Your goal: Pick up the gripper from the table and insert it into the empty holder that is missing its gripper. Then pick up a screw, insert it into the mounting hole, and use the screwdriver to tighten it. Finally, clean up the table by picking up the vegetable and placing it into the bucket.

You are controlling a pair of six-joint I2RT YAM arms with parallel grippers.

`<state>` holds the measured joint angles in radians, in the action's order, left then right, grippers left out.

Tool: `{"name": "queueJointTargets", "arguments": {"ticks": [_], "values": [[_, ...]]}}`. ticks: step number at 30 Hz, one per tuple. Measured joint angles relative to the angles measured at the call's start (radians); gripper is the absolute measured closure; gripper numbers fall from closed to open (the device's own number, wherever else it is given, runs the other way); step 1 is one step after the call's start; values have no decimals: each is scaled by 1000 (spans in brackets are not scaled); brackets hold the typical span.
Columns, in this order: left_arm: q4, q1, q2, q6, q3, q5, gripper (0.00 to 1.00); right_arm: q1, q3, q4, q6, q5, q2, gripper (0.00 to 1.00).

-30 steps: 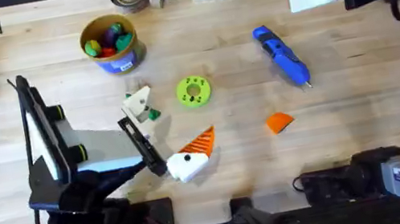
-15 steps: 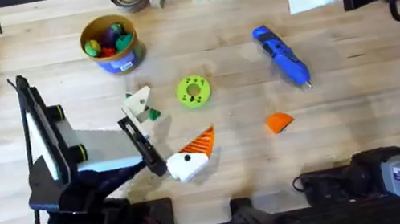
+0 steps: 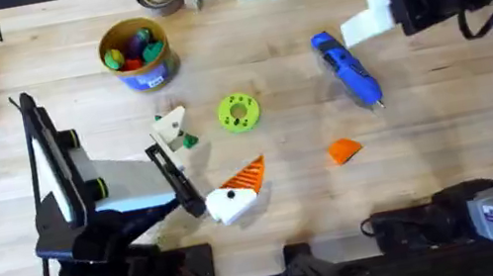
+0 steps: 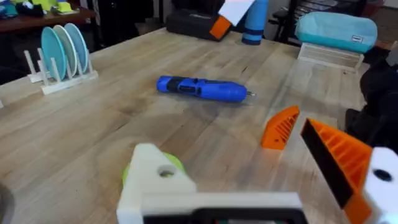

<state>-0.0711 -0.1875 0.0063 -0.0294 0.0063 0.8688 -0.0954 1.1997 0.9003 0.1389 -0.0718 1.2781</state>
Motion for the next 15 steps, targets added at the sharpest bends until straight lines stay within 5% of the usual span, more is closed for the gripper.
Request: {"name": "queueJointTargets", "arguments": {"ticks": [8, 15], "values": [[0, 0, 0, 0, 0, 0, 8, -214, 60, 142, 4, 135, -20, 7], [0, 0, 0, 0, 0, 0, 8, -288, 61, 157, -3, 158, -22, 8]]}}
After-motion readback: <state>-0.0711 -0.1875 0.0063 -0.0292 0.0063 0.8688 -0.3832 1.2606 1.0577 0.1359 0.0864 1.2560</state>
